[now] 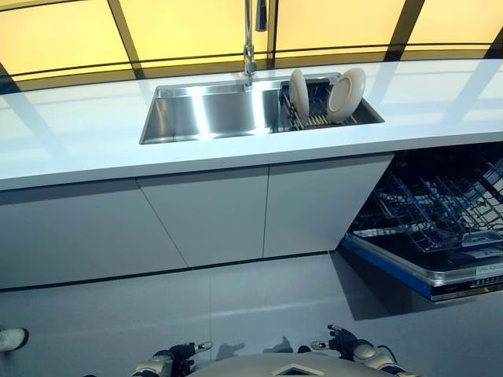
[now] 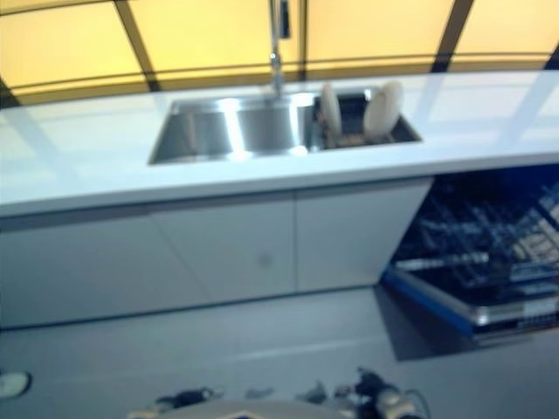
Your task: Take plates into dishwasher
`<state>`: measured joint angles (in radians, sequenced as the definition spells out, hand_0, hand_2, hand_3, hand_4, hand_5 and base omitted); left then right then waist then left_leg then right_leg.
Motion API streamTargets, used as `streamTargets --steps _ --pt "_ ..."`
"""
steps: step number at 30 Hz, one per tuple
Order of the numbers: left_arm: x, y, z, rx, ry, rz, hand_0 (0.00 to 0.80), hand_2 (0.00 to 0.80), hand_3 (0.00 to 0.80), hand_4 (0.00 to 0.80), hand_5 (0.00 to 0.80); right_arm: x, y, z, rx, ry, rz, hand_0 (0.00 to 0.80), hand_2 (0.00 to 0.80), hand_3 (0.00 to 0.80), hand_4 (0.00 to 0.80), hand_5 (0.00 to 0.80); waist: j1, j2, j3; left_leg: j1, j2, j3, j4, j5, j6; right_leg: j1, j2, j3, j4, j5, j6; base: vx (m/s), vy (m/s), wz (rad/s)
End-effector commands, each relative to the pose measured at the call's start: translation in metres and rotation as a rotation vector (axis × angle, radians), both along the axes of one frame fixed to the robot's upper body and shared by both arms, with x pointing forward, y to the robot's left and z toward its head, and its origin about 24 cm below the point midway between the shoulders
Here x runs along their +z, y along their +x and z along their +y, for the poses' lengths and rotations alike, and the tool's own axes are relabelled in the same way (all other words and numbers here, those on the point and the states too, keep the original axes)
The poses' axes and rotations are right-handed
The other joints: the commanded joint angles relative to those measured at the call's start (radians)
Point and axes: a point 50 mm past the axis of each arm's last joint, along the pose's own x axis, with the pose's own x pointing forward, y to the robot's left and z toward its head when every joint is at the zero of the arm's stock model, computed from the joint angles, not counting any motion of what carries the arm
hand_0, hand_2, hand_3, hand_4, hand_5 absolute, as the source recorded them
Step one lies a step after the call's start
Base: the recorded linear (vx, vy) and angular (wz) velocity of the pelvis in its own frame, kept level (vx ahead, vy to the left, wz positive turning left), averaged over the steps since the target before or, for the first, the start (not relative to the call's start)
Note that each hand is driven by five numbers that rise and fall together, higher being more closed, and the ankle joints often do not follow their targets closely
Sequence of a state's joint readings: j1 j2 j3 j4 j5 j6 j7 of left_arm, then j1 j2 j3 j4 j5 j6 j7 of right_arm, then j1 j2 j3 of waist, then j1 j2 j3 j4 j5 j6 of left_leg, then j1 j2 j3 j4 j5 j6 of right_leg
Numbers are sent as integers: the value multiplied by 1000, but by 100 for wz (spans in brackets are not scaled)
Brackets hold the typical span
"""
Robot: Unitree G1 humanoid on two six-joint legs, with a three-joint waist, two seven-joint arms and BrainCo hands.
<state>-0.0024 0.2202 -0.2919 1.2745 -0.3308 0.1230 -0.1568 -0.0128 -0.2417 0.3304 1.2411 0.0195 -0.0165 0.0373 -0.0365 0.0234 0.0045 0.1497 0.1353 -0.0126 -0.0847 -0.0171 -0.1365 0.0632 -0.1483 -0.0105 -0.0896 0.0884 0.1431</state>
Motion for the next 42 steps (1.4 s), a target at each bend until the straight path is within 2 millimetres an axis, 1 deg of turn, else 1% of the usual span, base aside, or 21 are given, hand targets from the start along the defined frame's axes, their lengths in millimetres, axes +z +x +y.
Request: streamTargets --steps 1,5,7,9,10,12,13,14,15,16,19,21,23,25,27,29,31,35,37,40,42 --pt "0 14 -8 26 -14 -17 0 0 0 0 0 3 19 4 48 9 -30 0 0 0 0 0 8 -43 47 -23 -161 33 2 11 160 37 115 -55 43 -59 -84 25 -73 0" --pt "1 12 -3 55 6 -2 0 0 0 0 0 4 23 6 65 10 -51 0 0 0 0 0 9 -46 61 -27 -152 25 23 10 165 21 125 -49 101 -90 -98 24 -112 0" --pt "2 16 0 89 13 -13 0 0 0 0 0 6 29 5 74 14 -68 0 0 0 0 0 7 -57 76 -47 -147 16 98 -18 167 5 132 -40 137 -110 -116 -12 -152 1" --pt "4 23 3 112 18 -39 0 0 0 0 0 9 36 4 71 32 -86 0 0 0 0 0 8 -86 98 -101 -150 28 279 -74 168 -11 121 -39 165 -123 -141 -37 -180 1" --pt "4 27 3 125 17 -57 0 0 0 0 0 11 41 3 71 46 -103 0 0 0 0 0 11 -101 118 -156 -152 35 417 -62 164 -13 119 -43 171 -125 -161 -31 -195 0" --pt "6 31 3 137 6 -80 0 0 0 0 0 13 45 2 102 40 -110 0 0 0 0 0 22 -106 152 -291 -156 58 577 22 156 -11 132 -33 193 -126 -189 14 -128 5" --pt "5 31 1 155 -2 -84 0 0 0 0 0 13 43 1 103 34 -103 0 0 0 0 0 37 -97 168 -355 -170 61 574 65 150 4 150 -9 193 -129 -192 136 -39 35" --pt "5 30 1 170 -6 -86 0 0 0 0 0 12 42 -1 99 30 -100 0 0 0 0 0 50 -84 179 -381 -167 69 524 89 143 24 168 12 189 -137 -188 234 9 54" --pt "4 28 0 177 -7 -87 0 0 0 0 0 12 41 -2 99 32 -99 0 0 0 0 0 61 -70 184 -385 -156 77 464 112 135 43 182 23 183 -145 -183 333 44 38" --pt "4 26 1 183 -6 -85 0 0 0 0 0 12 41 -3 112 35 -97 0 0 0 0 0 73 -49 185 -387 -135 78 374 170 114 65 203 28 174 -155 -180 404 59 -8" --pt "3 22 2 157 4 -66 0 0 0 0 0 12 40 0 116 59 -108 0 0 0 0 0 122 -24 177 -416 -87 26 131 308 61 162 217 70 140 -187 -163 495 81 -58" --pt "2 17 1 146 1 -50 0 0 0 0 0 15 45 0 95 97 -158 0 0 0 0 0 146 -32 170 -424 -79 13 53 322 49 222 194 95 128 -209 -153 431 86 -82" --pt "2 16 1 161 6 -43 0 0 0 0 0 26 64 0 86 165 -266 0 0 0 0 0 143 -37 156 -416 -58 51 57 282 55 251 162 95 127 -233 -138 309 116 -10" --pt "3 13 6 170 16 -47 0 0 0 0 0 44 88 6 100 250 -378 0 0 0 0 0 131 -46 138 -401 -56 66 73 254 65 266 131 91 130 -248 -121 250 129 -8" --pt "4 12 15 180 30 -64 0 0 0 0 0 71 109 13 139 325 -545 0 0 0 0 0 119 -62 114 -392 -71 74 99 220 83 275 104 84 130 -250 -99 248 103 0" --pt "6 6 23 180 47 -60 0 0 0 0 0 106 125 14 191 356 -728 0 0 0 0 0 101 -76 88 -378 -77 91 100 200 98 268 89 70 130 -245 -87 227 74 -36" --pt "6 1 29 176 61 -57 0 0 0 0 0 148 142 5 218 387 -908 0 0 0 0 0 84 -90 65 -372 -82 98 93 192 109 248 76 63 142 -226 -75 167 54 -61" --pt "4 -7 25 167 56 -46 0 0 0 0 0 231 167 -11 225 449 -1250 0 0 0 0 0 68 -107 34 -355 -92 117 70 179 123 216 46 51 167 -169 -48 151 78 -24" --pt "3 -10 22 170 52 -31 0 0 0 0 0 261 178 -19 193 439 -1377 0 0 0 0 0 72 -117 23 -351 -105 114 71 168 128 199 31 52 180 -131 -34 136 80 -24" --pt "2 -12 22 161 58 -25 0 0 0 0 0 316 201 -26 117 463 -1571 0 0 0 0 0 87 -130 14 -336 -124 103 81 145 140 177 14 50 207 -87 -22 135 83 -8" --pt "3 -8 24 148 69 -23 0 0 0 0 0 343 214 -30 80 439 -1654 0 0 0 0 0 96 -140 7 -335 -138 97 94 130 149 168 5 48 226 -62 -16 124 69 2"
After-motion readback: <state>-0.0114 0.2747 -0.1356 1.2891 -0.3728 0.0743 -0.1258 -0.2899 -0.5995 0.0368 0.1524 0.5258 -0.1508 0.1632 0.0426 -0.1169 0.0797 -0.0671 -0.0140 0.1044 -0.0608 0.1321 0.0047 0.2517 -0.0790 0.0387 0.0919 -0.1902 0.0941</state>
